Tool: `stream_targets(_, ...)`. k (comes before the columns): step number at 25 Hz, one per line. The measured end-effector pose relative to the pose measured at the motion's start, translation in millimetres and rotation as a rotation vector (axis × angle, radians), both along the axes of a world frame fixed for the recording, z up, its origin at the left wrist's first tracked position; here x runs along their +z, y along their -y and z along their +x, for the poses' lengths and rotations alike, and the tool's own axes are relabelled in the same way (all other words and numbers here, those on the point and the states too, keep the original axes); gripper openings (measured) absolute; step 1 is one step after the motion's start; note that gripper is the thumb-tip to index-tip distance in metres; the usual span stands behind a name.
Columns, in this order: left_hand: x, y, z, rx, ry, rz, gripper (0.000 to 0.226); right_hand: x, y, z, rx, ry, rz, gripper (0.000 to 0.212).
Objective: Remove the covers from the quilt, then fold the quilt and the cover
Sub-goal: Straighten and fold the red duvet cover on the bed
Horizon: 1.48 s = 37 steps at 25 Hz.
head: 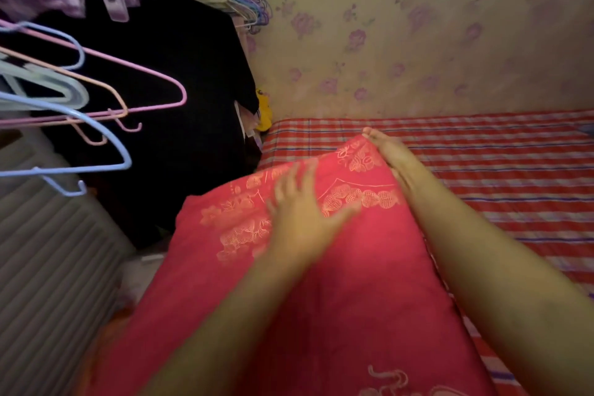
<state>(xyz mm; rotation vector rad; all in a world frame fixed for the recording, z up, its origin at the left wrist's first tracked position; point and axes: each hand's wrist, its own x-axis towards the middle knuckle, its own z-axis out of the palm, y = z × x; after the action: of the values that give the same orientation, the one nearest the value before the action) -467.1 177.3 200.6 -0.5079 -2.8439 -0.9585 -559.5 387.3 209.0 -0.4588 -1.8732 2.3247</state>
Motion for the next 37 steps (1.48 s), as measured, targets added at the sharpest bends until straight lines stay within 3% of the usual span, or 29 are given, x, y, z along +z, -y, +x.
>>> stream_targets(2,-23.6,-29.9,38.2,-0.207,0.016,-0.244,0.105,8.5,-7.3,2.0,0.017,-0.097,-0.095,0.022)
stream_targets(4,-41.8,-30.3,46.9,-0.26,-0.065,-0.379,0.102,20.5,-12.3,0.5,0.062,-0.162,-0.095,0.028)
stream_targets(7,-49.6,-25.9,49.4,-0.281,-0.112,-0.387,0.097,22.1,-12.2,-0.2,0.078,-0.153,0.012,0.021)
stream_targets(9,-53.4,-25.1,57.3,-0.321,-0.121,-0.402,0.098,7.0,-18.8,3.5,0.0,-0.143,-0.084,0.022)
stream_targets(13,-62.8,-18.9,68.4,-0.327,-0.046,-0.402,0.104,-54.5,-45.9,38.3,0.18,0.251,-0.15,0.032)
stream_targets(15,-61.6,-18.3,69.9,-0.322,-0.054,-0.404,0.105,-83.3,-47.2,61.0,0.308,0.355,-0.167,0.038)
stream_targets(21,-63.7,-17.2,73.6,-0.308,-0.115,-0.378,0.108,-64.5,-21.9,70.4,0.141,0.216,-0.337,0.038)
stream_targets(22,-64.7,-16.4,74.5,-0.302,-0.128,-0.368,0.11,-57.5,-19.3,68.2,0.117,0.182,-0.36,0.028)
stream_targets(25,-68.2,-14.3,77.7,-0.295,-0.178,-0.329,0.111,-35.7,-11.9,58.7,0.034,0.087,-0.415,0.048)
stream_targets(28,-69.4,-10.1,79.3,-0.323,-0.148,-0.307,0.109,-20.7,-0.1,44.2,0.028,0.025,-0.42,0.024)
stream_targets(31,-72.7,-5.8,85.2,-0.4,-0.107,-0.361,0.105,0.3,-14.5,13.8,-0.089,-0.14,-0.521,0.017)
stream_targets(33,-76.3,-5.4,89.9,-0.424,-0.091,-0.378,0.101,30.6,-29.1,3.9,-0.089,-0.162,-0.302,0.025)
stream_targets(37,-79.0,-17.4,85.9,-0.425,-0.057,-0.308,0.079,51.1,24.4,17.7,0.23,-0.153,0.574,0.026)
